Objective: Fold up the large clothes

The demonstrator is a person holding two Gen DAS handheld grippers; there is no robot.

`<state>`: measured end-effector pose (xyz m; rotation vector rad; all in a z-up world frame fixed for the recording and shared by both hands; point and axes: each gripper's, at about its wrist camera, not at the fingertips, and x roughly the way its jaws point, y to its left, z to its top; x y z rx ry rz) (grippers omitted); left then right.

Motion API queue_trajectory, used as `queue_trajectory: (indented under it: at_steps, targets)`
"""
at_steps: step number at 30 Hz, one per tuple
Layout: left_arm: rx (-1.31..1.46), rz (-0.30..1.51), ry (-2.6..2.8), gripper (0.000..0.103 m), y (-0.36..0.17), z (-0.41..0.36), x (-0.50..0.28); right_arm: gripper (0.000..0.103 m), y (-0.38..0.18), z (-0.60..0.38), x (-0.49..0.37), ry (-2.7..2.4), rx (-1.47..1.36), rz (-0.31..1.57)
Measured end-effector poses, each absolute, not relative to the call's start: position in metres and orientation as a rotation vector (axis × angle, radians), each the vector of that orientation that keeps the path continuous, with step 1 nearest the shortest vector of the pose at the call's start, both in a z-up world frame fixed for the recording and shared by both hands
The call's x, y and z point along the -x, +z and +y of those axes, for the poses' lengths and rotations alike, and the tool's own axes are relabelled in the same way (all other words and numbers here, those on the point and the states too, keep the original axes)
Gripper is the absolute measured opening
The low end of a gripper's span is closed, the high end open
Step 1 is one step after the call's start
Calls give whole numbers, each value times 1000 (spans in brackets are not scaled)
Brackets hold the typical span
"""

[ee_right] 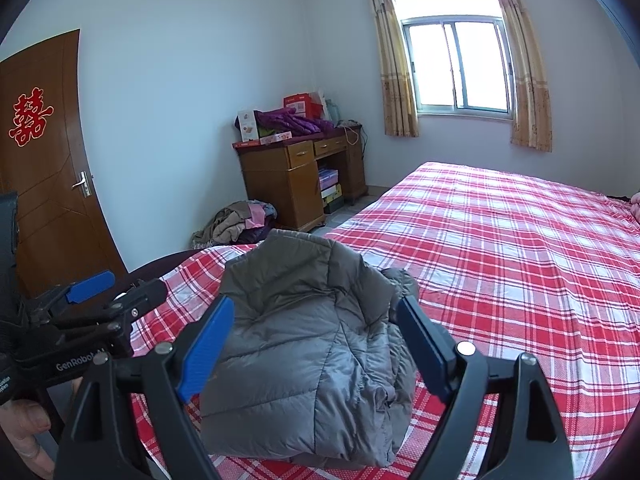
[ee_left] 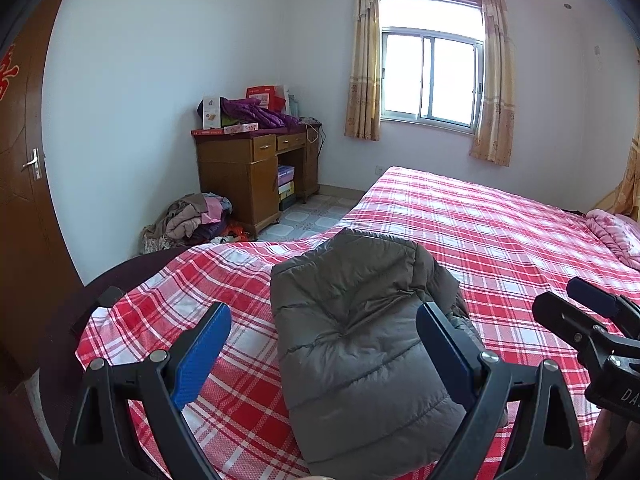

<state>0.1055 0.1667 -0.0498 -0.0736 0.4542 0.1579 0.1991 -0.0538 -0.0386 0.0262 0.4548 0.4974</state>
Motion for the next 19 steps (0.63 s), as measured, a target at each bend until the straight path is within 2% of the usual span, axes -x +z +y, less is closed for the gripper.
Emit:
queue_trajectory:
  at_steps: [19]
  targets:
    - [50,472,166,94,-58,163,-111,87,-42,-55,-202,501,-26,468]
